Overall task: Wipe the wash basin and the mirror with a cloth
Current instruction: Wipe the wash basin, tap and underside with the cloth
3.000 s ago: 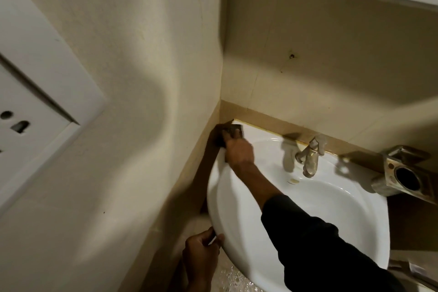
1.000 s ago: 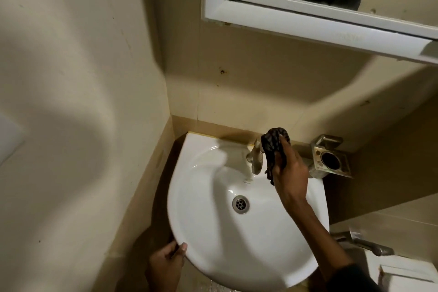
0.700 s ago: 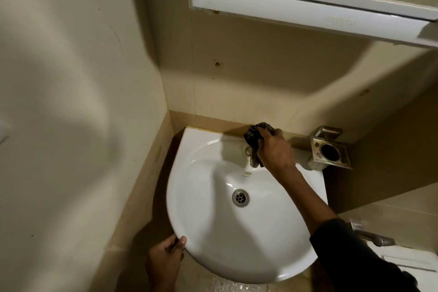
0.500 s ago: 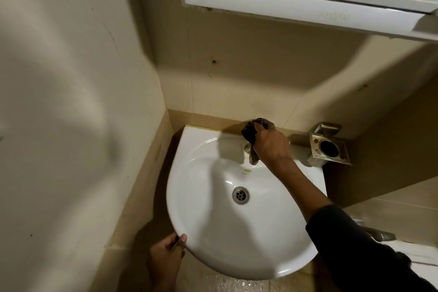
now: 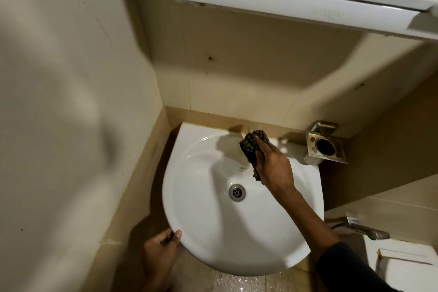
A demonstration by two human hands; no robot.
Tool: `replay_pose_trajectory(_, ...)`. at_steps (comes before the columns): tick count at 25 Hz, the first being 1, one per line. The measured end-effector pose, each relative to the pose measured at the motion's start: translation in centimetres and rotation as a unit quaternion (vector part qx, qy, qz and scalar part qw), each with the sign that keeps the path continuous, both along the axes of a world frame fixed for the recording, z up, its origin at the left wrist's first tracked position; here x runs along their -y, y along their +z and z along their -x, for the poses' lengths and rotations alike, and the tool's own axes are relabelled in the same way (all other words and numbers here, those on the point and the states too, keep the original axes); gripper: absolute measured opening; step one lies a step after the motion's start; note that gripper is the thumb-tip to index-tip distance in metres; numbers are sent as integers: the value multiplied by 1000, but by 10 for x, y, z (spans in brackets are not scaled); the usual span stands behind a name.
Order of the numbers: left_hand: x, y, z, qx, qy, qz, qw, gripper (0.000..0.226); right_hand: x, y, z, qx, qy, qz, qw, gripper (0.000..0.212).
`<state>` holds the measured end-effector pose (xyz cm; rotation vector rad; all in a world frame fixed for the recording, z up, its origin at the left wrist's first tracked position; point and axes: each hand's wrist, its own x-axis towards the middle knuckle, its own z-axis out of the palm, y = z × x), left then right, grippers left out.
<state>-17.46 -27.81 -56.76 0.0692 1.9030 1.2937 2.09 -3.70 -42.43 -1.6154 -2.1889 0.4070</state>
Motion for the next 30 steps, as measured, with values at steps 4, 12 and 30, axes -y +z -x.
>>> replay_pose_trajectory(4,-3,6,-1,13,4,-14,1000,36,40,-26,-24,1,39,-1,999,50)
replay_pose_trajectory(12,-2,6,-4,23,9,-4,1000,38,-12,-22,-6,166,84,0,982,69)
replay_pose_trajectory(30,-9,24,-6,-8,3,23,1000,38,4,-26,-13,179,90,25,979,74)
